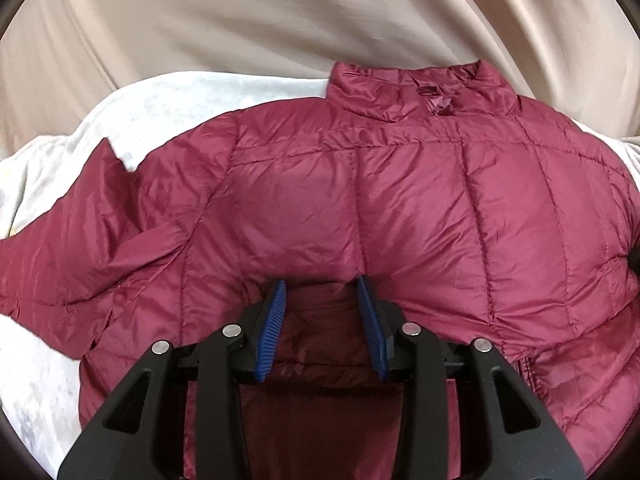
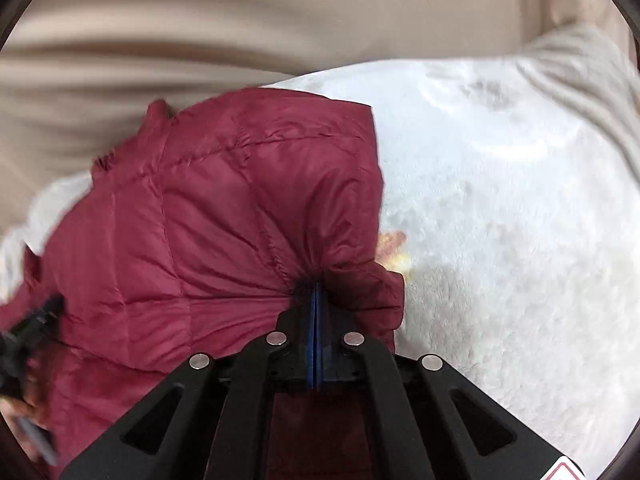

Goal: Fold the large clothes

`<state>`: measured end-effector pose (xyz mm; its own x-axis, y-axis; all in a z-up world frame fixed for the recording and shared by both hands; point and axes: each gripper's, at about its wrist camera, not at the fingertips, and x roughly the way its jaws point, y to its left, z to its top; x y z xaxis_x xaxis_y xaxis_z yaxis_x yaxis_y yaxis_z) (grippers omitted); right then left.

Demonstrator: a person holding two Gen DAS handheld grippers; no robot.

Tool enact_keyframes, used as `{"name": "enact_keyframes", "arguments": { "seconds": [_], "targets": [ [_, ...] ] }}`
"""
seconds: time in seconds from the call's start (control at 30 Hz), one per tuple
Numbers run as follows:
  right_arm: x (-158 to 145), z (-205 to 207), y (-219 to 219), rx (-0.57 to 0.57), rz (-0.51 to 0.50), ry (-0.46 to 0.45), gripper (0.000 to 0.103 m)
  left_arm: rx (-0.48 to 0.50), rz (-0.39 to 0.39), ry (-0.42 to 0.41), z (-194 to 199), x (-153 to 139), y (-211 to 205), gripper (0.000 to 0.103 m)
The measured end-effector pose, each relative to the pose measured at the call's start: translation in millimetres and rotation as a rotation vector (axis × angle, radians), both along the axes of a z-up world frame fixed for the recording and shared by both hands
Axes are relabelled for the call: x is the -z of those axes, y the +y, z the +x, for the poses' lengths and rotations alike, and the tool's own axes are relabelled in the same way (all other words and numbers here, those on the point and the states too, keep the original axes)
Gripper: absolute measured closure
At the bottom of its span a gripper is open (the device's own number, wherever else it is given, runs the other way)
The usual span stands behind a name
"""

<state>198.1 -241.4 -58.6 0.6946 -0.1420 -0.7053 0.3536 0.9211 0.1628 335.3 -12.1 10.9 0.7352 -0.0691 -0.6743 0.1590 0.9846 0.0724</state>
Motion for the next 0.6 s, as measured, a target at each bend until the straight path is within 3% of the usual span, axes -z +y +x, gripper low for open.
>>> {"name": "enact_keyframes", "arguments": {
  "seconds": [0.1,0.13,0.23,0.4,0.47,0.6],
  "targets": [
    [-8,-6,14,0.007,-0.077,0.020,0.103,-0.028,-0.110,-0.008,-16,-18,37,0.067],
    [-11,-1,26,0.005,-0.079,0.016,0.096,-0.032,-0.154,-0.006,-21,-24,54,0.065],
    [-25,-32,44,-0.052,-0.079,-0.027,0.086,-0.121,-0.304,-0.010,-34,-43,141,0.048],
    [-25,-64,68,-0.138,-0.006,-0.060,0.080,-0.519,-0.353,-0.053,-43,-48,320,0.049],
    [-21,-74,72,-0.145,0.034,-0.074,0.079,-0.667,-0.416,-0.060,-47,-40,389,0.049],
    [-8,-78,66,-0.123,0.081,-0.068,0.076,-0.837,-0.507,-0.043,-48,-19,470,0.050]
  ]
}}
